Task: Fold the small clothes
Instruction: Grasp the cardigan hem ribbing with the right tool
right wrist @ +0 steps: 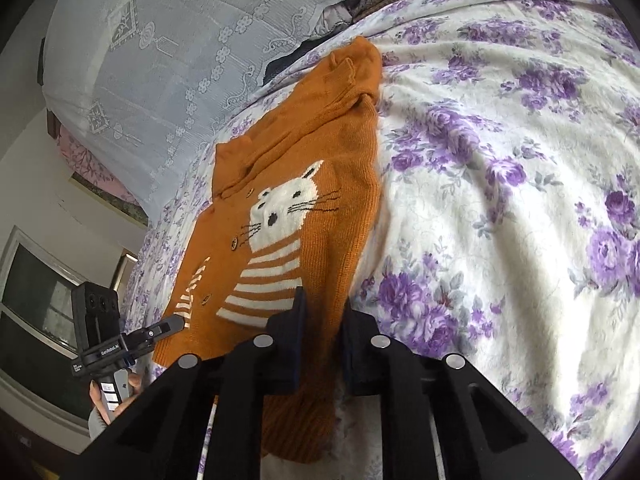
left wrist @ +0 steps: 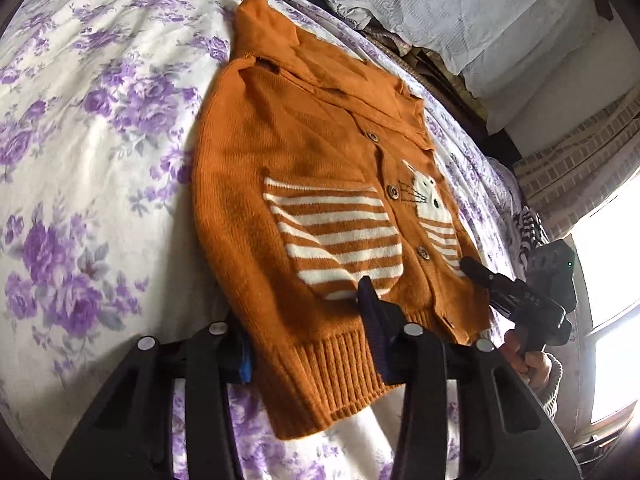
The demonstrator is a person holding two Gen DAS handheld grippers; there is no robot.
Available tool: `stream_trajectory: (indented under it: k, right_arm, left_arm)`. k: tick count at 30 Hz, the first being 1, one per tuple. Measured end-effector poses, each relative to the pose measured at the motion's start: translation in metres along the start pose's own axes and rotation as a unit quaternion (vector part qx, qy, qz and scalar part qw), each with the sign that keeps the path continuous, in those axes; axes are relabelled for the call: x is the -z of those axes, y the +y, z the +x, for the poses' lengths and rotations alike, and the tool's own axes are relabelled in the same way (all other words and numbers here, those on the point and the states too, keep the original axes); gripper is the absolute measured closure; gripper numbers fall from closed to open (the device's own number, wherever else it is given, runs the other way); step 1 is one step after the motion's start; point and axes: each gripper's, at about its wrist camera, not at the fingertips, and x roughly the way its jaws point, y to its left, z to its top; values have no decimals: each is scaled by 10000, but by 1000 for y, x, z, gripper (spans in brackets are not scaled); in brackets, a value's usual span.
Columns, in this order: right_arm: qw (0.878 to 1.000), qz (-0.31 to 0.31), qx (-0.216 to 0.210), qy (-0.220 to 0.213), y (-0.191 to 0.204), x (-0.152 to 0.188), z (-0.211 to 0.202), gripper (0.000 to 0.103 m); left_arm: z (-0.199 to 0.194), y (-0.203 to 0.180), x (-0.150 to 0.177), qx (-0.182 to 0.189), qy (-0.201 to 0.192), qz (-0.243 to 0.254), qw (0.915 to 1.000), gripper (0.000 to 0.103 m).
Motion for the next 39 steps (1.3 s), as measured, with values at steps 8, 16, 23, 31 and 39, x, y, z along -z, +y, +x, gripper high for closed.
stream_trajectory:
  k: [8, 16, 23, 31, 39]
  right_arm:
    - [9999, -39, 82, -68, 2, 1, 0, 95]
    - [9987, -236, -106, -438, 20, 8, -31, 98]
    - [9983, -326, -289, -384, 22, 31, -55, 98]
    - [9988, -226, -395, 187, 6, 66, -60, 95]
    - [9976, -476, -358, 340, 15, 73, -60, 75]
  left_arm:
    - [4, -7, 2, -345, -91, 187, 9992, 79]
    - [-21, -16, 12, -322, -456, 270, 9981, 96]
    - [-42, -15, 40, -213, -441, 243, 9985, 97]
    - [-48, -24, 76, -163, -251, 399, 9988, 97]
    - [-29, -8, 75, -46, 175, 38, 9998, 89]
